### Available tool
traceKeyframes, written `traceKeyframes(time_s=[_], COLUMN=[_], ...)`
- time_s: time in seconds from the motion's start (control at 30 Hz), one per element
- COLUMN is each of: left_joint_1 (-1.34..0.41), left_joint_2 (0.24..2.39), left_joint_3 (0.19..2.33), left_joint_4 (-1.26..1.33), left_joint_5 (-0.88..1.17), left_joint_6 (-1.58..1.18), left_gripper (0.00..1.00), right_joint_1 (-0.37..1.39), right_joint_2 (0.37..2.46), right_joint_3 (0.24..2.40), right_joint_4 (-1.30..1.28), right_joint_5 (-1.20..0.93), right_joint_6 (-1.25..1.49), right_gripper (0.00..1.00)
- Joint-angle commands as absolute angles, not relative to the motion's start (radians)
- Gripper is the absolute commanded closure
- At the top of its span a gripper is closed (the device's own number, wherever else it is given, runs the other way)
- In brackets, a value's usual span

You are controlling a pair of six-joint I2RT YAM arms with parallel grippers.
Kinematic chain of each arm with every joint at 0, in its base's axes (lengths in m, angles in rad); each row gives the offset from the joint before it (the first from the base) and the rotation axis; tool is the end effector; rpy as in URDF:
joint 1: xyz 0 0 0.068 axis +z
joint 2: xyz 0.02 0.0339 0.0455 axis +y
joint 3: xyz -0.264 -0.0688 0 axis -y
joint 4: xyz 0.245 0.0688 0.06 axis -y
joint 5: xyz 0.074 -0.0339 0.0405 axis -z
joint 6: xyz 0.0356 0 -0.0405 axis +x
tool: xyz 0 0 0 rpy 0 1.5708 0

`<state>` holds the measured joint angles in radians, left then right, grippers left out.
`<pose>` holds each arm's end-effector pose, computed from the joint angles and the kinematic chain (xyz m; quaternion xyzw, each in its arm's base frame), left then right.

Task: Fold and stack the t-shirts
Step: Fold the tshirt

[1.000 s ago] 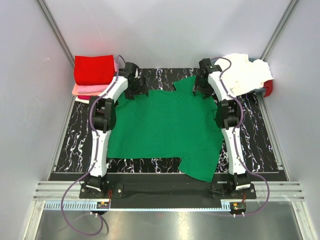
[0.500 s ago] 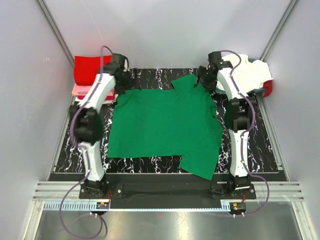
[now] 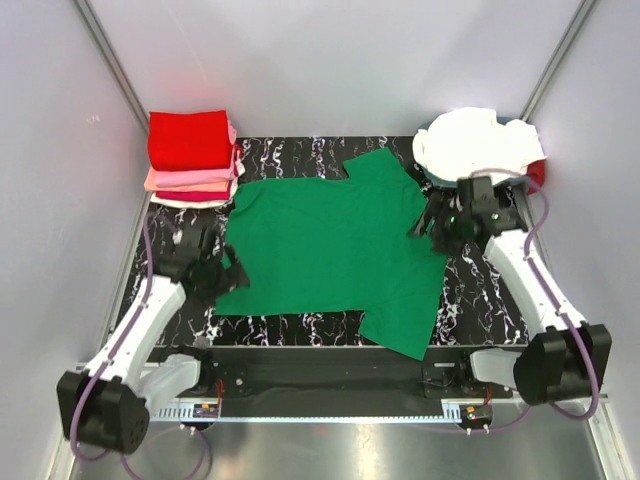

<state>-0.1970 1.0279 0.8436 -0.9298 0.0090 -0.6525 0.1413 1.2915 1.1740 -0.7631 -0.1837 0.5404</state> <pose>0.1802 -0.0363 0.2553 -0.2189 0.9491 -0.0973 0.2044 0.2634 0.0440 0.3141 0.1553 0.9246 0.1940 0.2886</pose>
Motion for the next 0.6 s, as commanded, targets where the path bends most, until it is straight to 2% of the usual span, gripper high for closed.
traceKeyframes(time_s=[0.0,0.17,0.3,0.57], left_joint_1=[-0.192,-0.189,-0.187,-0.187], left_joint_2=[0.904,0.822,0.854,0.910], left_joint_3=[0.714,0.643,0.635,0.505], left_joint_4=[-0.901,-0.882,-0.862,-0.750], left_joint_5=[-0.026,-0.083,-0.153,-0.181], left_joint_6=[-0.805,-0.891,-0.911,-0.977], left_gripper=[0.01,0.06,0.10,0.19], right_joint_1=[0.150,0.149,0.150,0.152], right_joint_2=[1.209,1.065,0.971,0.871], right_joint_3=[0.999,0.893,0.813,0.707], right_joint_4=[-0.703,-0.790,-0.837,-0.856], right_joint_5=[-0.259,-0.238,-0.181,-0.184], right_joint_6=[0.635,0.652,0.718,0.813], right_gripper=[0.23,0.22,0.18,0.17])
